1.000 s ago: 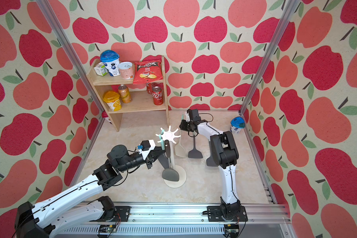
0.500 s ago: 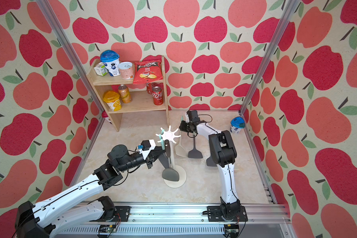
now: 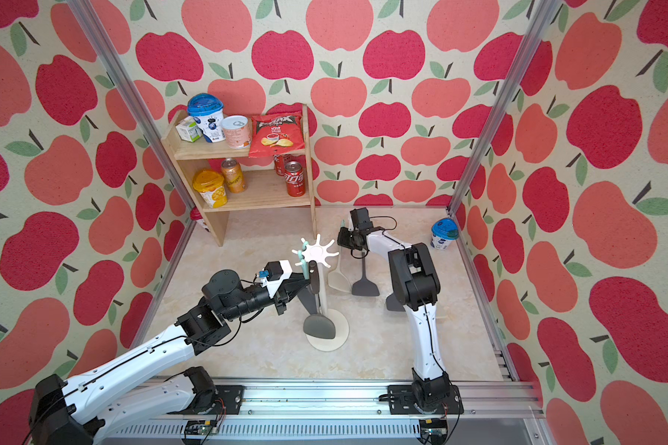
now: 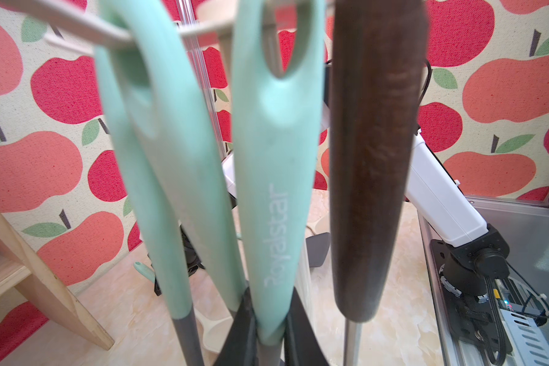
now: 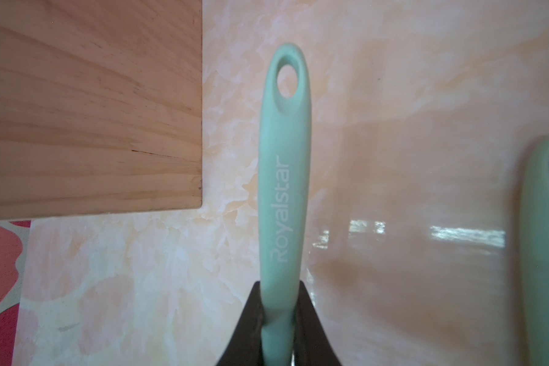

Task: Take the spatula off the kitchen utensil rack
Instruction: Place the spatula at the center of the board.

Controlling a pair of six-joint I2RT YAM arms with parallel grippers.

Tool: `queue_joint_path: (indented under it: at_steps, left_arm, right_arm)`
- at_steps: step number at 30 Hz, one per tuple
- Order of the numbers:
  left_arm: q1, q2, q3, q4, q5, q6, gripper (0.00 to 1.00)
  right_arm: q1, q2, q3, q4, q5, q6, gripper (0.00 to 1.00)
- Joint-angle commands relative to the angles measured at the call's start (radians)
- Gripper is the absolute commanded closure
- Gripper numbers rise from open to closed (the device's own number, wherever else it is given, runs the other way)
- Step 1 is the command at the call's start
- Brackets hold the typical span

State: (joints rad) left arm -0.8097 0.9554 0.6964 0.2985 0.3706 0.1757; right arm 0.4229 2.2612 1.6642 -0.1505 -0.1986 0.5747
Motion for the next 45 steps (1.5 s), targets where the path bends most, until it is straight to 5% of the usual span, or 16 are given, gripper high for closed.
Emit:
queue_joint_path:
  at_steps: [1,30,45]
  left_arm:
    - [0.009,0.019,-0.024,-0.138,-0.038,0.003,1.0]
    - [0.007,-0.006,-0.048,-0.136,-0.043,-0.009,1.0]
    - [0.007,-0.006,-0.048,-0.126,-0.044,-0.01,1.0]
  right_arm:
    - [-0.007,0.028,0.014,-0.026,0.046,-0.016,0.91]
    - [0.015,0.047,0.009,-0.021,0.076,-0.015,0.74]
    - [0.017,-0.311,-0.249,0.13,0.054,-0.133,0.57]
